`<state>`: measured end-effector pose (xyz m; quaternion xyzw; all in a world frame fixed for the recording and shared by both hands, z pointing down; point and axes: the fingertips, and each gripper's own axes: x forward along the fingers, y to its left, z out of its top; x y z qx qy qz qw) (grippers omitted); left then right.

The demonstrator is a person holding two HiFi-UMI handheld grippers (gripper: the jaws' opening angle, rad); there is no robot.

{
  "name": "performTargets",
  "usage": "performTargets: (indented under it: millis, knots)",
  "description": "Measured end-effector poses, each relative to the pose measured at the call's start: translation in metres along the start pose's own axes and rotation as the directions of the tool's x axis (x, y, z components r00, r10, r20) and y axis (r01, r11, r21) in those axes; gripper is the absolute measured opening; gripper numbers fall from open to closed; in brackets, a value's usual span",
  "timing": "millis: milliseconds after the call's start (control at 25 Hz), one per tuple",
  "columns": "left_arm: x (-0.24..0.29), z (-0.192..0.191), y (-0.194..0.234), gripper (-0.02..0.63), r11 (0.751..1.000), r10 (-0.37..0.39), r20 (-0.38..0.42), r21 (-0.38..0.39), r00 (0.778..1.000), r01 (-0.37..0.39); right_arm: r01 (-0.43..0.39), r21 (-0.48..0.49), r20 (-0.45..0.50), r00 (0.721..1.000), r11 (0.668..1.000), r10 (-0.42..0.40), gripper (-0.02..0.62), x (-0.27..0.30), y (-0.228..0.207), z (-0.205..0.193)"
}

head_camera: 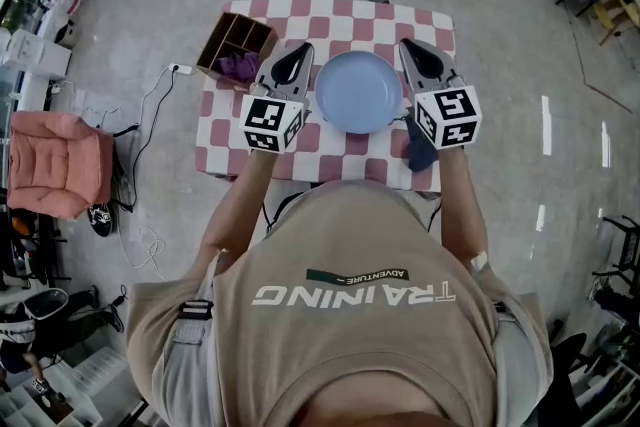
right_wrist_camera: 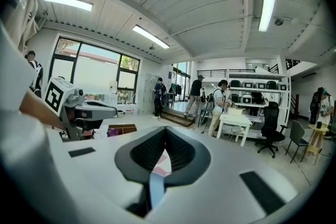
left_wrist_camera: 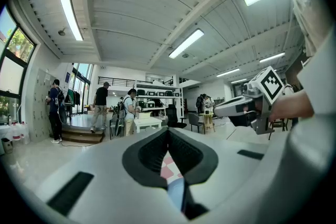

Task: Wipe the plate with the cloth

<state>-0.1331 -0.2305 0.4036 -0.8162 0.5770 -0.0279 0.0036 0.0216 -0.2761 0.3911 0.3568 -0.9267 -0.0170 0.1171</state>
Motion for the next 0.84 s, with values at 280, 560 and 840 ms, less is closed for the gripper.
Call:
performTargets:
  millis: [280,560,840]
  knots:
    - [0.001,-0.009,-0.005,0.015,1.000,-0.029,-0.028,0.007,0.999,0.029,0.010,-0.058,-0.016,1.000,0.998,-0.011,0.018,-0.003,0.005,-0.001]
    - [0.000,-0.012,-0.001,0.015,1.000,-0.031,-0.034,-0.009,0.999,0.030,0.007,-0.087,-0.043,0.999,0.996,-0.010,0.018,-0.003,0.007,-0.006]
    - [0.005,-0.014,-0.004,0.015,0.999,-0.039,-0.033,-0.011,0.999,0.039,0.017,-0.094,-0.032,0.999,0.995,-0.020,0.018,-0.005,0.000,-0.005]
